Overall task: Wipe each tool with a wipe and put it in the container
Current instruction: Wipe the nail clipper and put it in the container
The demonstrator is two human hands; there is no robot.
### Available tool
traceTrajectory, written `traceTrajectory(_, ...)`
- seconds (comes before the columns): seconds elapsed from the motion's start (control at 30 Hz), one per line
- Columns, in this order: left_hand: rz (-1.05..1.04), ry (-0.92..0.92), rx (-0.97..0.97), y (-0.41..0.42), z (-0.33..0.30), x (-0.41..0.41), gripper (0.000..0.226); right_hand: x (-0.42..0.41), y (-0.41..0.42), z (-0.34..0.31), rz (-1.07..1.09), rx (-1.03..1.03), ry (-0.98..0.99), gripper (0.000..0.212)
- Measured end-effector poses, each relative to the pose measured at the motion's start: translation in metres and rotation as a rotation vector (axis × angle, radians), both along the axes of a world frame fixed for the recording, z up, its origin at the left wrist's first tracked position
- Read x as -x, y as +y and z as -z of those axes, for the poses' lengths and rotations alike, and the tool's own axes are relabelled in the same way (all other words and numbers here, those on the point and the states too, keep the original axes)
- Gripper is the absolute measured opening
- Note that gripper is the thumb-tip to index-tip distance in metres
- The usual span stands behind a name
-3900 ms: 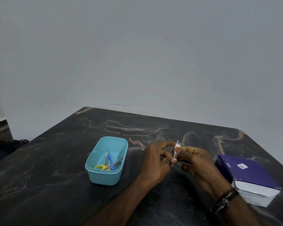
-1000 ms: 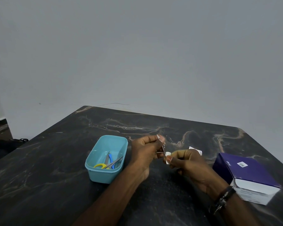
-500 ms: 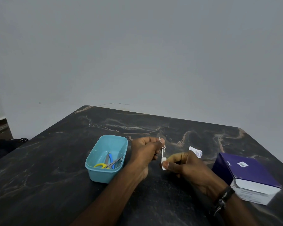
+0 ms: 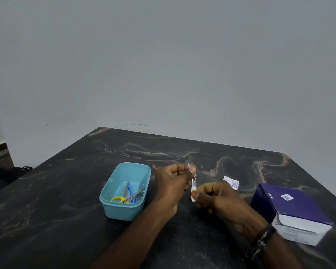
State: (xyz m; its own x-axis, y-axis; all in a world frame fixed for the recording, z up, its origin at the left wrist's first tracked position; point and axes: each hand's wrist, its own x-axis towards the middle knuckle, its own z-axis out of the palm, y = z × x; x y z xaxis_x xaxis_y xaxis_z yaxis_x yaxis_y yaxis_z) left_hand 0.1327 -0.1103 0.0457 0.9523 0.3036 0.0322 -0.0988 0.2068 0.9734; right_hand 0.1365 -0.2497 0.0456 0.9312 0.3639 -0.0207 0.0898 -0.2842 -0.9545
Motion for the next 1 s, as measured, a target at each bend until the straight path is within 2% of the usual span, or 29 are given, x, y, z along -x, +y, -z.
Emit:
traceTrajectory(0.1, -0.045, -0.129, -0.175, -0.003, 0.001, 0.001, 0.007, -0.001, 0.0, 0.001, 0.031, -0.024, 0.01, 0.02)
traceTrajectory(0.2, -0.021, -0.275, -0.331, -0.005, 0.003, 0.001, 0.02, -0.003, 0.001, 0.002, 0.059, -0.084, 0.067, 0.019)
traceTrajectory(0.27, 0.024, -0.305, -0.382, -0.006, 0.004, 0.002, 0.027, -0.004, 0.0, 0.001, 0.084, -0.151, 0.12, 0.019)
traceTrajectory(0.6, 0.211, -0.132, -0.137, -0.004, -0.002, 0.006, 0.015, -0.006, -0.005, -0.004, 0.129, -0.169, 0.1, 0.022)
traceTrajectory(0.67, 0.216, -0.093, -0.082, -0.003, -0.003, 0.006, 0.023, -0.006, -0.006, -0.004, 0.116, -0.141, 0.084, 0.025)
traceTrajectory(0.77, 0.203, -0.028, -0.005, -0.001, -0.002, 0.004, 0.016, -0.005, -0.006, -0.004, 0.097, -0.106, 0.071, 0.028)
traceTrajectory(1.0, 0.141, 0.045, 0.178, 0.005, -0.004, 0.0, 0.019, -0.005, -0.006, -0.003, 0.082, -0.05, 0.05, 0.022)
